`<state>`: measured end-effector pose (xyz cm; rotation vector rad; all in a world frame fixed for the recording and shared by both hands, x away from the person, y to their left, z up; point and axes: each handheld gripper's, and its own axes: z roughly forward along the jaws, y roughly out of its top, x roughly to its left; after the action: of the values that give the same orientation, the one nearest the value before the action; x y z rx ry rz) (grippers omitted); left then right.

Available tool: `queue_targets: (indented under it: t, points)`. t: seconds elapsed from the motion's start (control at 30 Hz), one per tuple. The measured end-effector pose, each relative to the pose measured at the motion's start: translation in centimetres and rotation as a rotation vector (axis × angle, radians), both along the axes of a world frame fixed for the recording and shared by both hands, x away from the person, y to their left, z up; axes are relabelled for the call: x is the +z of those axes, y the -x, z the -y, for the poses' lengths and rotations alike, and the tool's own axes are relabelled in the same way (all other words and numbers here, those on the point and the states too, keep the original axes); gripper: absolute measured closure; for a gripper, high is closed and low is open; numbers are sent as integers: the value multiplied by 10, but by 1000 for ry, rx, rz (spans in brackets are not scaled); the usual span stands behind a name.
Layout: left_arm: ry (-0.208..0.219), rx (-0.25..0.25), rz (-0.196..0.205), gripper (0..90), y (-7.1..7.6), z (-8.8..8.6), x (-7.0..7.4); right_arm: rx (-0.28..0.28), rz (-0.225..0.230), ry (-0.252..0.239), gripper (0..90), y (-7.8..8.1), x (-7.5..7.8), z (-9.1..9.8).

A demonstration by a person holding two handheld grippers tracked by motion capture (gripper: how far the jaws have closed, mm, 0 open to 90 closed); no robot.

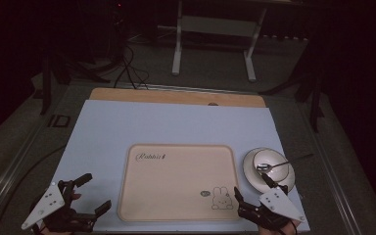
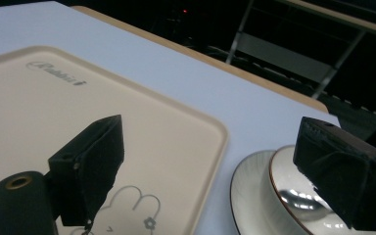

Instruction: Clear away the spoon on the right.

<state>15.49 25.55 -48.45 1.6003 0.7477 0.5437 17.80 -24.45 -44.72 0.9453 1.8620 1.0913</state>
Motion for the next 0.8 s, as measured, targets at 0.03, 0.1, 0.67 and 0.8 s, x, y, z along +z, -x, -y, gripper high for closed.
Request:
queue_targets:
  t: [0.03,0.1,0.67,0.8]
  points:
    - [-1,0,1,0,0,0,0,13,-3,-7,108,1,3,-1]
    - [-3,-3,2,0,1,0,0,35,5,-10,91,2,8,-3]
    - [-5,-15,9,0,1,2,0,50,87,-18,92,-7,51,-1]
    - [-4,-15,9,0,1,2,0,19,103,-27,94,-14,62,10]
